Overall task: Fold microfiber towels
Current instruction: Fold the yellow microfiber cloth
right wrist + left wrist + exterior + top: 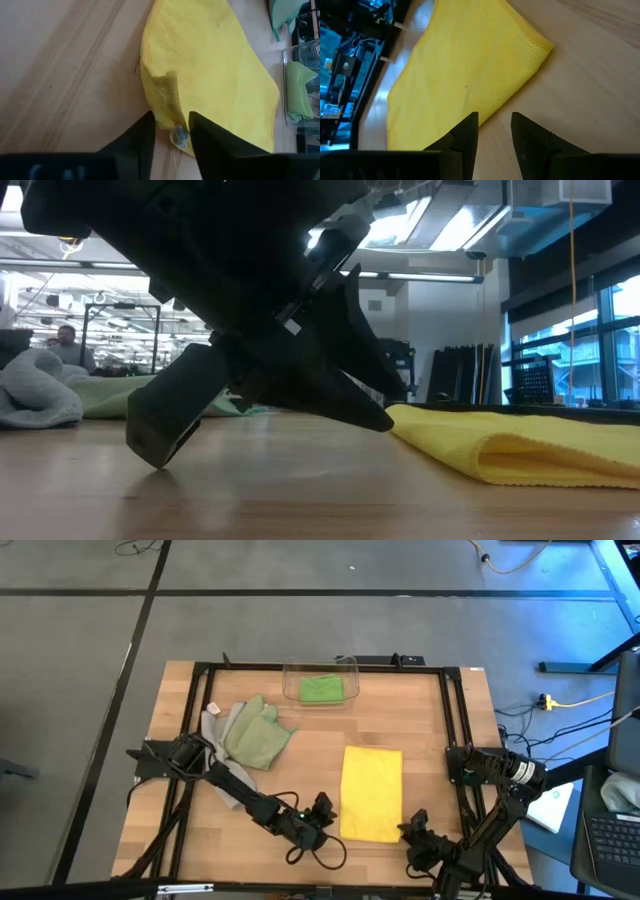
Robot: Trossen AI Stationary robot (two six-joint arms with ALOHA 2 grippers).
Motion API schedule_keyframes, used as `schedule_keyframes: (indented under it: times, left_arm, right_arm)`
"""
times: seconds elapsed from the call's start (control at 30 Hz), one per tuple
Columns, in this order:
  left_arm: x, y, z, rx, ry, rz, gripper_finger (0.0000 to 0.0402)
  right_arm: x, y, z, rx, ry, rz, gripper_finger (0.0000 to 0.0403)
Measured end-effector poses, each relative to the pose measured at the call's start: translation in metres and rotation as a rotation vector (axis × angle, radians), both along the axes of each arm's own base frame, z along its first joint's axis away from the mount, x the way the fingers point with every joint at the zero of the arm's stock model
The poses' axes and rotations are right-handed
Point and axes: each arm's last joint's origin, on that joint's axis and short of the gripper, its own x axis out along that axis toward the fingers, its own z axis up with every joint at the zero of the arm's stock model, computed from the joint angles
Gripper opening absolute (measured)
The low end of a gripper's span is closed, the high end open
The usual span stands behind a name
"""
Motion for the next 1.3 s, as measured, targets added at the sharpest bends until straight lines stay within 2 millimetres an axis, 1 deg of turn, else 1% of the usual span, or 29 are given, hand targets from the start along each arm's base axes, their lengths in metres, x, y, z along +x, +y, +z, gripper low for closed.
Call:
schedule_keyframes:
  times: [0.23,0.4,0.6,0.8,0.93,1.07,1.3]
  left_arm:
    - [0.002,0.004,0.0,-0.003,-0.001,0.012,0.011]
    - [0.004,0.009,0.0,-0.003,-0.001,0.024,0.011]
    - [0.007,0.013,0.0,-0.008,0.002,0.029,0.011]
    - [0.007,0.013,-0.001,-0.007,0.026,-0.027,0.011]
    - [0.007,0.012,-0.001,0.004,0.038,-0.064,0.011]
    - [0.007,0.012,-0.001,0.008,0.04,-0.069,0.011]
    - [0.005,0.012,-0.002,0.023,0.064,-0.074,0.011]
  right_arm:
    - [0.0,0.0,0.0,-0.002,-0.004,0.005,0.0075]
    - [0.004,-0.001,0.0,0.002,-0.001,-0.006,0.0051]
    - [0.008,-0.003,-0.001,0.019,-0.006,-0.033,0.001]
    - [0.009,-0.003,0.0,0.028,-0.053,-0.045,0.0015]
    - [0.013,0.001,0.006,0.002,-0.11,-0.038,0.0006]
    - [0.018,0.003,0.011,-0.01,-0.145,-0.045,0.0009]
    - [0.022,-0.004,0.012,0.044,-0.184,-0.16,0.0007]
